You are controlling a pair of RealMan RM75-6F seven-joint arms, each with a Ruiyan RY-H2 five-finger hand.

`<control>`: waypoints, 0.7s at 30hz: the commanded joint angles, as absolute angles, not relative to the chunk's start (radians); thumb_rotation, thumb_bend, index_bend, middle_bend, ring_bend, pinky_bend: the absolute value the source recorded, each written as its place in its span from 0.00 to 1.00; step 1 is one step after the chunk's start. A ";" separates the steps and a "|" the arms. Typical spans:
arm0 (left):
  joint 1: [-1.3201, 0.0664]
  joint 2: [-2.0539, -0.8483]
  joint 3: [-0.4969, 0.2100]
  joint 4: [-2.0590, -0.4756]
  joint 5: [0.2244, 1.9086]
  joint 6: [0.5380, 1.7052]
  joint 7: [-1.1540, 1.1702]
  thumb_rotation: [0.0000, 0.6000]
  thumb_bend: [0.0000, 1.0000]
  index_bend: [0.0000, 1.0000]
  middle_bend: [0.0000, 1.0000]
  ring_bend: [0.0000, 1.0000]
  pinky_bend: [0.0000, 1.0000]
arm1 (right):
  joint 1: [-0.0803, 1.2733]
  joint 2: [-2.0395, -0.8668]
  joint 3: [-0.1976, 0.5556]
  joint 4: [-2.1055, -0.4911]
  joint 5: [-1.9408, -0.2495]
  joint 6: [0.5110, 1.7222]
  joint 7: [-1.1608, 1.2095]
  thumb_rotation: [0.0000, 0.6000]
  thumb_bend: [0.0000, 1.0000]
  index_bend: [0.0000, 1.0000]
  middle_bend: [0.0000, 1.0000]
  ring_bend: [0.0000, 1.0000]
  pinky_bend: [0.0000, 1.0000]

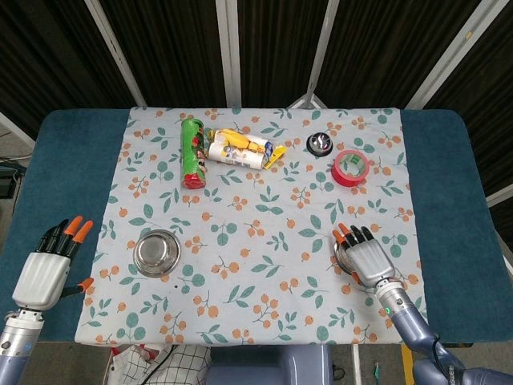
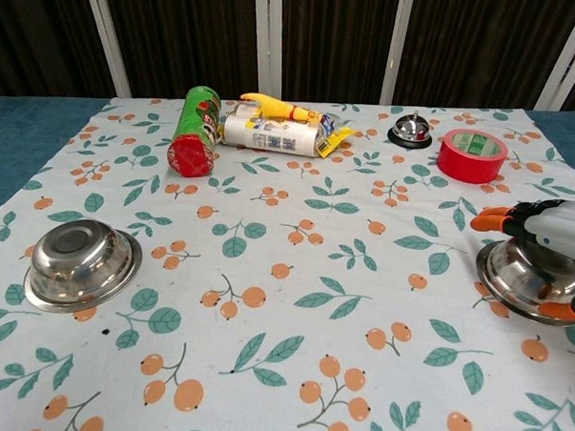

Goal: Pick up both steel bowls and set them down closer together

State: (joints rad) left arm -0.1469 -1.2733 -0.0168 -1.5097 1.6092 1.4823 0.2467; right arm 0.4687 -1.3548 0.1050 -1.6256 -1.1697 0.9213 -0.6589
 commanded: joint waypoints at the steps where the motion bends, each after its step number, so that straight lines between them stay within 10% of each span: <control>1: -0.148 -1.274 -0.017 -1.510 1.608 1.481 0.249 0.89 0.07 0.00 0.00 0.00 0.12 | 0.482 -1.349 0.096 -1.621 -1.139 0.917 -0.670 1.00 0.32 0.00 0.00 0.00 0.10; 21: -0.164 -1.289 -0.023 -1.525 1.584 1.456 0.291 0.90 0.07 0.00 0.00 0.00 0.12 | 0.522 -1.325 0.049 -1.615 -1.060 0.919 -0.650 1.00 0.32 0.00 0.00 0.01 0.31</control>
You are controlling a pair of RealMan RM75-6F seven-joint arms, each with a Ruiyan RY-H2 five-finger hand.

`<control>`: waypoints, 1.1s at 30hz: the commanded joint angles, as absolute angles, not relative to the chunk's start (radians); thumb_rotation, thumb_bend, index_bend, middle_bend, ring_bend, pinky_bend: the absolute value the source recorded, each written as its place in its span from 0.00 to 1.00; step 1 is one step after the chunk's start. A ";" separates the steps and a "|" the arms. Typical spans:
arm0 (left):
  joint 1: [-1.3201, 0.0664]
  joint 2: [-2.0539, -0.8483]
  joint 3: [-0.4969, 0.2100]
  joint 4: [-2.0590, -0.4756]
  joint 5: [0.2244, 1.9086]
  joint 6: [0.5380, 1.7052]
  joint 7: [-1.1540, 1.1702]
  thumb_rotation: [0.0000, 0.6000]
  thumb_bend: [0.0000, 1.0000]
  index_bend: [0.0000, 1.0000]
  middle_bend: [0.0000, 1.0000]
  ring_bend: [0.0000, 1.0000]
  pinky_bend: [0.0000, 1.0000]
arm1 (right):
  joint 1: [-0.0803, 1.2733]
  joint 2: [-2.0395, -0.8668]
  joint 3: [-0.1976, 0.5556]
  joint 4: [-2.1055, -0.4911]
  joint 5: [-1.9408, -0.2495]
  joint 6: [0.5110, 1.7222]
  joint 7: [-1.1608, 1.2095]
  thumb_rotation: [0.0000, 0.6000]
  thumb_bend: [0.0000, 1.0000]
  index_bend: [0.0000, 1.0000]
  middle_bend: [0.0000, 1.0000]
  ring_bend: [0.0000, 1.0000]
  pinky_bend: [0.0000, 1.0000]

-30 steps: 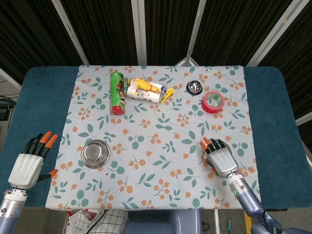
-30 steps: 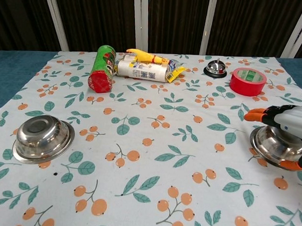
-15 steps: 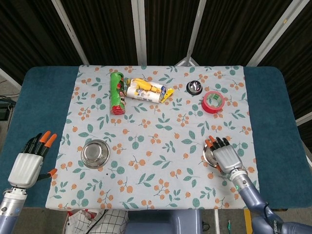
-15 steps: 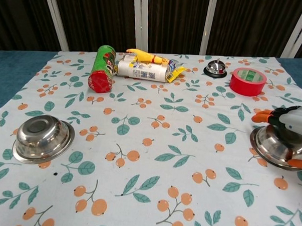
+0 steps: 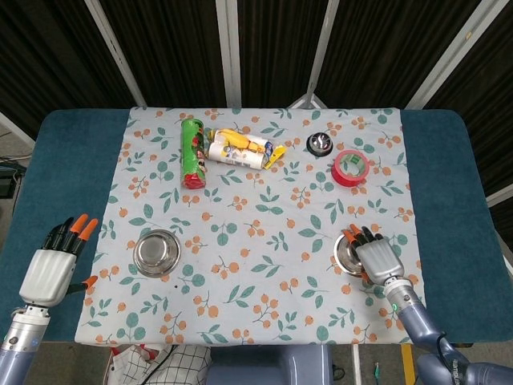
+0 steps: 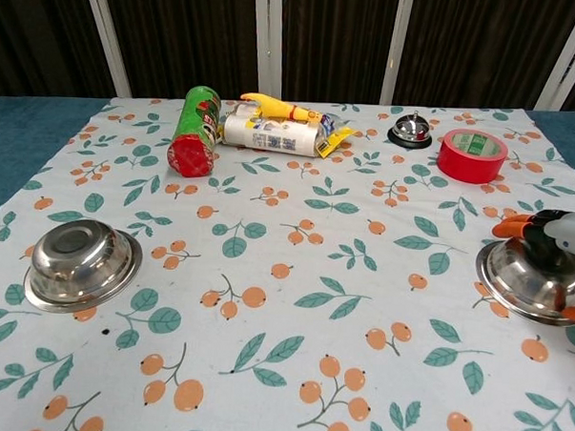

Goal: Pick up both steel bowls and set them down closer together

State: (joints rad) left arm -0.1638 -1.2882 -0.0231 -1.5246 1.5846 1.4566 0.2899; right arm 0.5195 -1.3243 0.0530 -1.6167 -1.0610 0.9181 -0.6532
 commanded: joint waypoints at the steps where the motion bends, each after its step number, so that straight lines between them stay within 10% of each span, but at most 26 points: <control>1: -0.165 -1.289 -0.022 -1.525 1.585 1.456 0.292 0.90 0.07 0.00 0.00 0.00 0.12 | 0.523 -1.326 0.047 -1.615 -1.062 0.921 -0.648 1.00 0.32 0.00 0.00 0.01 0.31; 8: -0.167 -1.291 -0.021 -1.526 1.583 1.454 0.297 0.89 0.07 0.00 0.00 0.00 0.12 | 0.535 -1.334 0.033 -1.615 -1.067 0.935 -0.652 1.00 0.32 0.00 0.00 0.03 0.34; 14: -0.169 -1.292 -0.019 -1.526 1.581 1.450 0.301 0.89 0.07 0.00 0.00 0.00 0.12 | 0.544 -1.341 0.022 -1.611 -1.040 0.937 -0.663 1.00 0.32 0.01 0.21 0.32 0.56; 24: -0.177 -1.300 -0.017 -1.516 1.577 1.436 0.306 0.90 0.08 0.00 0.00 0.00 0.12 | 0.559 -1.344 0.007 -1.622 -1.005 0.952 -0.693 1.00 0.32 0.49 0.57 0.60 0.76; 33: -0.201 -1.322 -0.010 -1.497 1.572 1.390 0.329 0.90 0.09 0.00 0.00 0.00 0.13 | 0.560 -1.339 -0.003 -1.644 -1.001 0.986 -0.710 1.00 0.32 0.67 0.68 0.69 0.83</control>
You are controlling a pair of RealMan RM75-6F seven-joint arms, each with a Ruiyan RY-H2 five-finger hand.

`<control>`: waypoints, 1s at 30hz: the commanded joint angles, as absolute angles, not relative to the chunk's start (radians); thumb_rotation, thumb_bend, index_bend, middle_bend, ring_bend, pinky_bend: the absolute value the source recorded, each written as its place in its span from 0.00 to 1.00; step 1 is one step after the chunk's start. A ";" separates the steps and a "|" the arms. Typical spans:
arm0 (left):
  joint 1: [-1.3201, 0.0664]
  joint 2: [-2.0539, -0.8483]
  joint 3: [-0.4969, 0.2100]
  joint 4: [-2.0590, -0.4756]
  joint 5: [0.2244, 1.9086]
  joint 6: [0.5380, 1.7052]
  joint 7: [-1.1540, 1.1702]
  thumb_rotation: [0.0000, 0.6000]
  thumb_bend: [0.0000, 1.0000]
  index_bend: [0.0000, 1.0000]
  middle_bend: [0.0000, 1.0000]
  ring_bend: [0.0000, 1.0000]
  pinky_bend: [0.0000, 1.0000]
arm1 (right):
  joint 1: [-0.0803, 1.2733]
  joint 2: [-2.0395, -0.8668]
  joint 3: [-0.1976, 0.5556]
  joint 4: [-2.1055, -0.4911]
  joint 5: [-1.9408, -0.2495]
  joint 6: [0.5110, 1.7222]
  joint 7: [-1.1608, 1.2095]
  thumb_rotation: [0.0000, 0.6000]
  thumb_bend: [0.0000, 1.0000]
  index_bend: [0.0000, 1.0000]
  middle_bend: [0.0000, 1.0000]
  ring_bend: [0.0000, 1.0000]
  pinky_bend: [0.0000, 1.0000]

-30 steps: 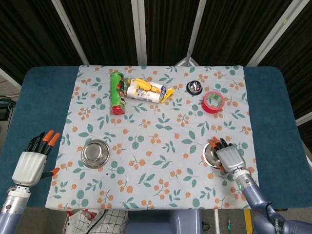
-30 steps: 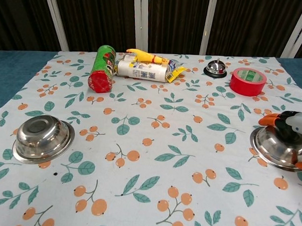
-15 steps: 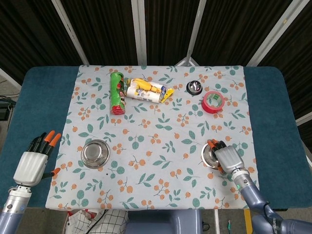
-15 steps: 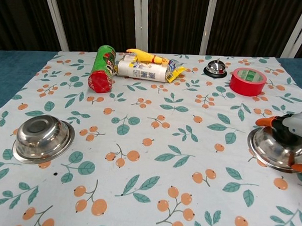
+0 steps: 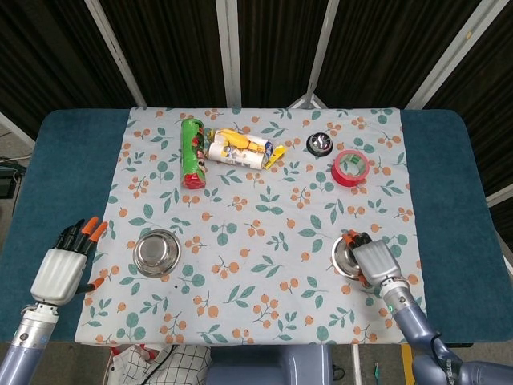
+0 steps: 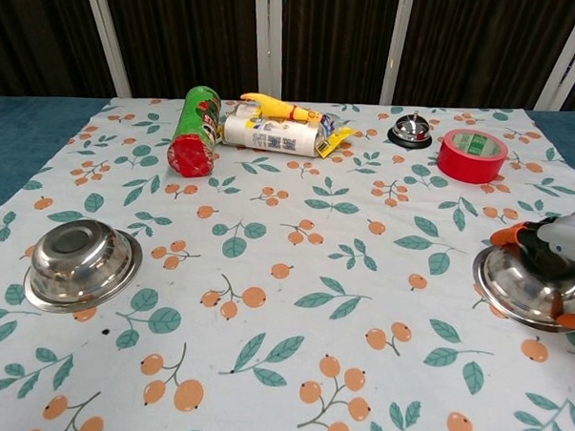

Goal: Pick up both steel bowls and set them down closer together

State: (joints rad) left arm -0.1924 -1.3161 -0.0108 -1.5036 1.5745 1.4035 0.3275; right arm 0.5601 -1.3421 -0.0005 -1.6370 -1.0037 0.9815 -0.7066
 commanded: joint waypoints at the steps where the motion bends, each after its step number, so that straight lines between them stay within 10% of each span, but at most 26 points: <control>1: -0.208 -1.327 -0.012 -1.492 1.568 1.377 0.327 0.90 0.09 0.00 0.00 0.00 0.13 | 0.560 -1.338 -0.005 -1.648 -1.001 0.989 -0.711 1.00 0.32 0.67 0.68 0.69 0.83; 30: -0.446 -1.411 -0.089 -1.629 1.194 1.036 0.735 0.88 0.09 0.00 0.02 0.00 0.15 | 0.569 -1.303 -0.021 -1.687 -0.987 1.019 -0.705 1.00 0.32 0.67 0.68 0.69 0.83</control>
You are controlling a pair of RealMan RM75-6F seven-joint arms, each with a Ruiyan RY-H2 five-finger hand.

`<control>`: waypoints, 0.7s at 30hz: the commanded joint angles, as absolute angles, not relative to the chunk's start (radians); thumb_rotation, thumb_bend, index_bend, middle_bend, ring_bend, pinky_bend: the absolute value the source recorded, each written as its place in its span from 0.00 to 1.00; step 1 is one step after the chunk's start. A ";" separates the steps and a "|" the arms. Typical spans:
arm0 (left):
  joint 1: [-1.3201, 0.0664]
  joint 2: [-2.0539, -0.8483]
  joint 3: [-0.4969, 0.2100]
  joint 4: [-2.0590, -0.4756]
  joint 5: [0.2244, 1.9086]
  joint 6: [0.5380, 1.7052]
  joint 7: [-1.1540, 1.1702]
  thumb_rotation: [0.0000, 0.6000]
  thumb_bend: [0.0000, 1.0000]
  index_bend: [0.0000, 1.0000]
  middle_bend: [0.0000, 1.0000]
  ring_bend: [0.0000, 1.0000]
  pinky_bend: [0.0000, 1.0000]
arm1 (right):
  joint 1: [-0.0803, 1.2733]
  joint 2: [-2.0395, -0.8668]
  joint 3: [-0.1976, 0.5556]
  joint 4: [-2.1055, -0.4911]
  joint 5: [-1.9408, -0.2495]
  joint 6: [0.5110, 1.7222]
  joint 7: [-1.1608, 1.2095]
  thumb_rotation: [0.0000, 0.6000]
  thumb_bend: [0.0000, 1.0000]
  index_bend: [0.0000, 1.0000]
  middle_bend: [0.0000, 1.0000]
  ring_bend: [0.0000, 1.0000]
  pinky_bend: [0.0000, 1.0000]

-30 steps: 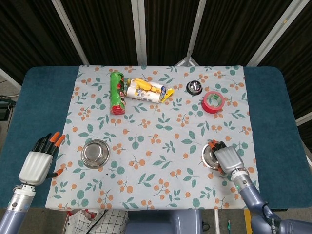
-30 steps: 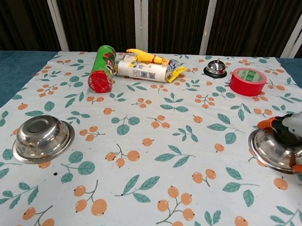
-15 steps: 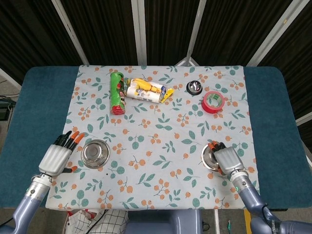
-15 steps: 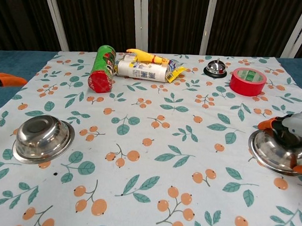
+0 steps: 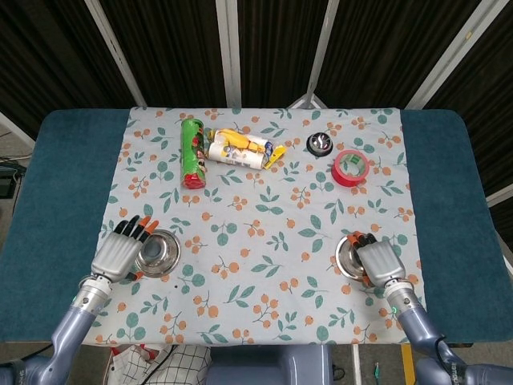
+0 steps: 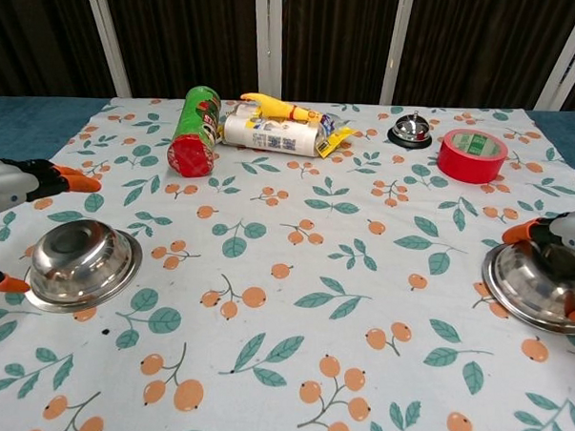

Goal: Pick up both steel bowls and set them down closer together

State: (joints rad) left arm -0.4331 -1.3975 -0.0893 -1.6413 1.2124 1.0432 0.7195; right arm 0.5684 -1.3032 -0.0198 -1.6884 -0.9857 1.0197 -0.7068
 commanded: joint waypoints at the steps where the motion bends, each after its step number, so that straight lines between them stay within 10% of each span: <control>1: -0.449 -1.415 -0.088 -1.626 1.188 1.036 0.740 0.88 0.09 0.00 0.02 0.00 0.15 | 0.570 -1.303 -0.021 -1.686 -0.986 1.017 -0.704 1.00 0.32 0.67 0.68 0.69 0.83; 21: -0.508 -1.484 -0.060 -1.577 1.087 1.050 0.823 0.92 0.13 0.14 0.31 0.21 0.45 | 0.574 -1.297 -0.032 -1.679 -0.983 1.007 -0.685 1.00 0.32 0.67 0.68 0.69 0.83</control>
